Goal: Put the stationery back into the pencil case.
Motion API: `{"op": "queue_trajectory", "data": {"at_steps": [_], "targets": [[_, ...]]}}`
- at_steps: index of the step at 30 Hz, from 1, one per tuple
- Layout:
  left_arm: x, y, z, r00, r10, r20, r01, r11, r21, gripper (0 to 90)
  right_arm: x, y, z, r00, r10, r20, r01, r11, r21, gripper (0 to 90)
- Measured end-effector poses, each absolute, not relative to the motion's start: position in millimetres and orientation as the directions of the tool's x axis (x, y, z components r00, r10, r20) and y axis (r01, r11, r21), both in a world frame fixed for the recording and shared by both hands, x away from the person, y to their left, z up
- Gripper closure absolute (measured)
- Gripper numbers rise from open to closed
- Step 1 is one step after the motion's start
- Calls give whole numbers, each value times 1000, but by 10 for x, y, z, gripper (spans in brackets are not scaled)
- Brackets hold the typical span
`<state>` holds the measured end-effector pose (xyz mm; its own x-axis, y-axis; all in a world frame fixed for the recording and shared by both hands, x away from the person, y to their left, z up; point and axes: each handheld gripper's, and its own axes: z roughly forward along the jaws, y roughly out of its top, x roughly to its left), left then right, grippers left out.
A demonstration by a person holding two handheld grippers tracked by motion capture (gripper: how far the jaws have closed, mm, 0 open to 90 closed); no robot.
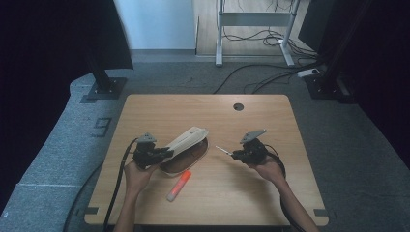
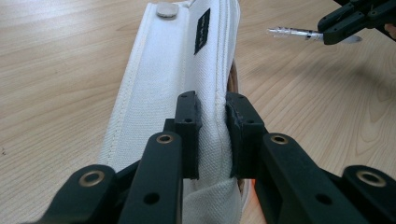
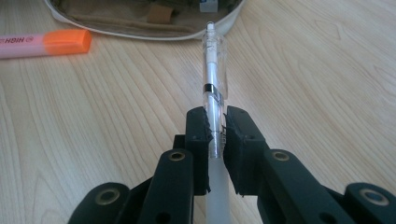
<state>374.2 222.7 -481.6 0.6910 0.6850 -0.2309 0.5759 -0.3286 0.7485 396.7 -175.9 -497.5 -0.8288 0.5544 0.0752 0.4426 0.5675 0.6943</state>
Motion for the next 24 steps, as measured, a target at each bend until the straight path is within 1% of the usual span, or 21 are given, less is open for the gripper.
{"op": "queue_trajectory", "data": {"at_steps": [24], "targets": [[3726,2220,-4788,687,691,-223,571,-325,754,765,4107,-1293,-4948,-860,506,66,407,601,688,779]]}}
